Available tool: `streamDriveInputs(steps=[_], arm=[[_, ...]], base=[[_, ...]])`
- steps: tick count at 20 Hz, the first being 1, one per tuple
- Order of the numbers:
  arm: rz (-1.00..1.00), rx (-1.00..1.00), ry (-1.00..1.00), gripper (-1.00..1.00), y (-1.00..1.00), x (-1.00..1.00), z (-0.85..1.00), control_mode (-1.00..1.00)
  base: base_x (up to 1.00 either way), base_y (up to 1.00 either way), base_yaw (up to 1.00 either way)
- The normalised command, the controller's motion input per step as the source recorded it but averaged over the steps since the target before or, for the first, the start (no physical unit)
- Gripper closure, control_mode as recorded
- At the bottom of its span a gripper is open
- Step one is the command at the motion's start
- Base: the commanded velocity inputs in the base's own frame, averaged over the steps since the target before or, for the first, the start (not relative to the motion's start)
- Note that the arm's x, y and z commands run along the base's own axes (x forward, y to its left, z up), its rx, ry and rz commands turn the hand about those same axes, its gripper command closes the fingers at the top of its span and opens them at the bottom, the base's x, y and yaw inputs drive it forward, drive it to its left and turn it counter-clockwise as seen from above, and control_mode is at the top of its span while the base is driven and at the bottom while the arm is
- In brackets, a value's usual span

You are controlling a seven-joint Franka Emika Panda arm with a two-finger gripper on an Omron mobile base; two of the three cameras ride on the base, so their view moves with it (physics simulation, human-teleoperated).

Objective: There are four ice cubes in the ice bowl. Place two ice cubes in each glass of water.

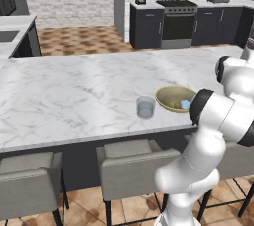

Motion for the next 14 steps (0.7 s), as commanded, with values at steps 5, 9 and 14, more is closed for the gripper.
streamDriveInputs(steps=[5,9,14], arm=[[0.00,0.15,-0.01,1.00,-0.12,0.13,-0.12,-1.00],[0.00,0.06,-0.06,1.00,-0.11,0.11,-0.09,-1.00],[0.00,0.00,-0.05,1.00,-0.06,0.13,-0.10,-1.00]], base=[[0.00,0.00,0.00],[0.00,0.00,0.00],[0.00,0.00,0.00]])
